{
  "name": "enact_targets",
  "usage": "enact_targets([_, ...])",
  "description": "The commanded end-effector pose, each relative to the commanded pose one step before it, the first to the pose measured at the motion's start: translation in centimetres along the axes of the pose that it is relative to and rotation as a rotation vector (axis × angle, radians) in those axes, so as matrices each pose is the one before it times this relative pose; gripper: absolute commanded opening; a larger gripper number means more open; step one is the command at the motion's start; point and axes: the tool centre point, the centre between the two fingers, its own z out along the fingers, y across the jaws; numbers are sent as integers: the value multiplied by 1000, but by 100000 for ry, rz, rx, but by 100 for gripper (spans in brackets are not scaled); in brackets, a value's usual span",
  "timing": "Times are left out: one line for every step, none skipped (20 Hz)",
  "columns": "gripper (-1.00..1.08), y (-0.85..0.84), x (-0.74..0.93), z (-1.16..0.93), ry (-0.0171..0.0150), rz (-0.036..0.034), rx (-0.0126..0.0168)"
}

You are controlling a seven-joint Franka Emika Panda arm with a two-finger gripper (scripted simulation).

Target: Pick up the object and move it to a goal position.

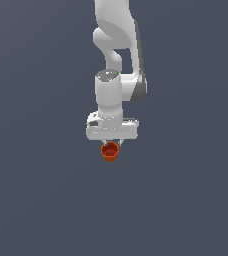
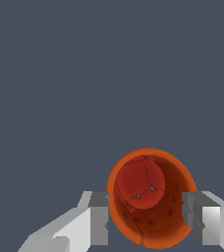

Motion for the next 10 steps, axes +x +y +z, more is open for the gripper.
enact_targets([28,628,-215,565,3364,1571,347])
enact_targets([28,240,-101,202,1306,622,156])
enact_targets([28,240,-106,190,1309,627,153])
enact_targets([28,239,-112,179,1311,632,150])
enact_targets([28,239,-117,165,1316,637,147])
enact_targets([28,238,-122,154,1318,641,144])
enact_targets([28,238,-126,140,1323,647,141])
enact_targets([28,237,-130,129,1325,651,137])
enact_targets([28,237,-133,115,1330,656,133])
enact_targets([28,236,-137,103,1332,660,130])
